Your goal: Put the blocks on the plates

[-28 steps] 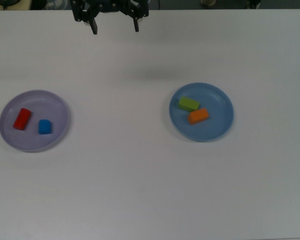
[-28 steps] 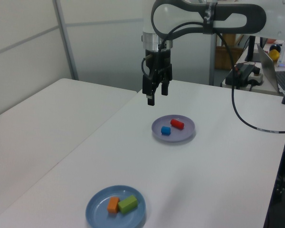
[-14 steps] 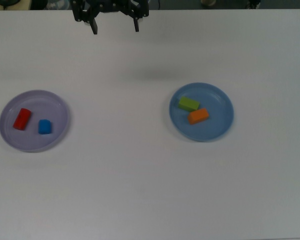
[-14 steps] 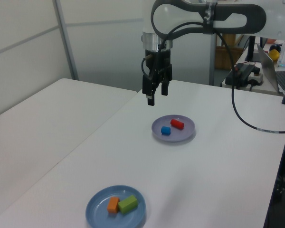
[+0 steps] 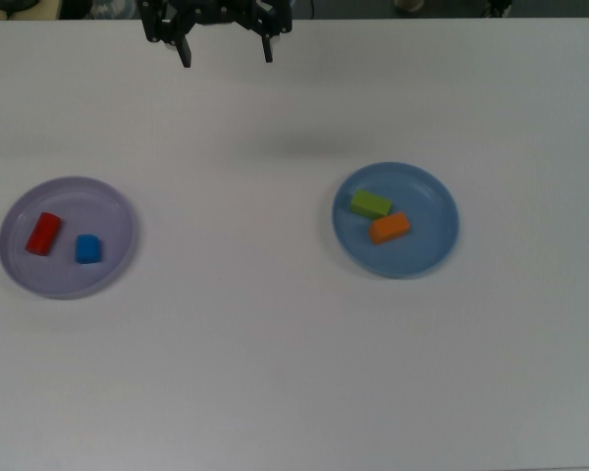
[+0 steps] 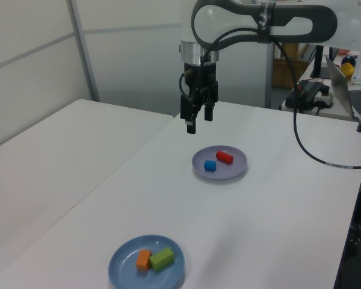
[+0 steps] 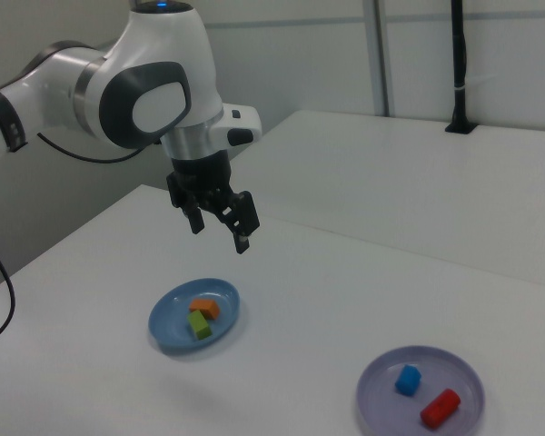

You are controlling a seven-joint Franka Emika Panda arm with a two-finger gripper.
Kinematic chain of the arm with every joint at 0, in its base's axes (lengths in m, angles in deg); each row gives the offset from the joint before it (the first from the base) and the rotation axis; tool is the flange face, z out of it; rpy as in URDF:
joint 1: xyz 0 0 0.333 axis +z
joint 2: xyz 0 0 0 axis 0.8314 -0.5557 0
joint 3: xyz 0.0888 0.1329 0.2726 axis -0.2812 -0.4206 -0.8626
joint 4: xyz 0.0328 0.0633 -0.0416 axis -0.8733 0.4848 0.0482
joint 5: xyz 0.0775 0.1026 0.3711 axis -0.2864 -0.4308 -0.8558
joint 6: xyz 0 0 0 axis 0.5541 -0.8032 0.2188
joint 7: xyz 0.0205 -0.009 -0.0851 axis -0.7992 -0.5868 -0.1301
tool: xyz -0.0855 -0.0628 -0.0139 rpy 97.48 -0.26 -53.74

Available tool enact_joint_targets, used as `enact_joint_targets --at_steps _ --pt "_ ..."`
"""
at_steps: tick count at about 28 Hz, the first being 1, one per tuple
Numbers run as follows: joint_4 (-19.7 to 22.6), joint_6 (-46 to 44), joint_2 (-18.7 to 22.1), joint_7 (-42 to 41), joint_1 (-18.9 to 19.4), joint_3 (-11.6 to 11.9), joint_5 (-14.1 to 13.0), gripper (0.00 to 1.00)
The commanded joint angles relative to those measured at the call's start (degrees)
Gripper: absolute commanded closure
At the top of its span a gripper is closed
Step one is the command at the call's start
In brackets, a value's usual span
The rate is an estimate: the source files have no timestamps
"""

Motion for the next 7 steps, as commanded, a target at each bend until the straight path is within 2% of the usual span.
enact_joint_targets --at_steps 1,7 --pt "0.19 1.12 0.12 -0.76 0.18 0.41 -0.50 0.00" --pt "0.19 1.12 0.21 -0.94 0.09 0.41 -0.41 0.00"
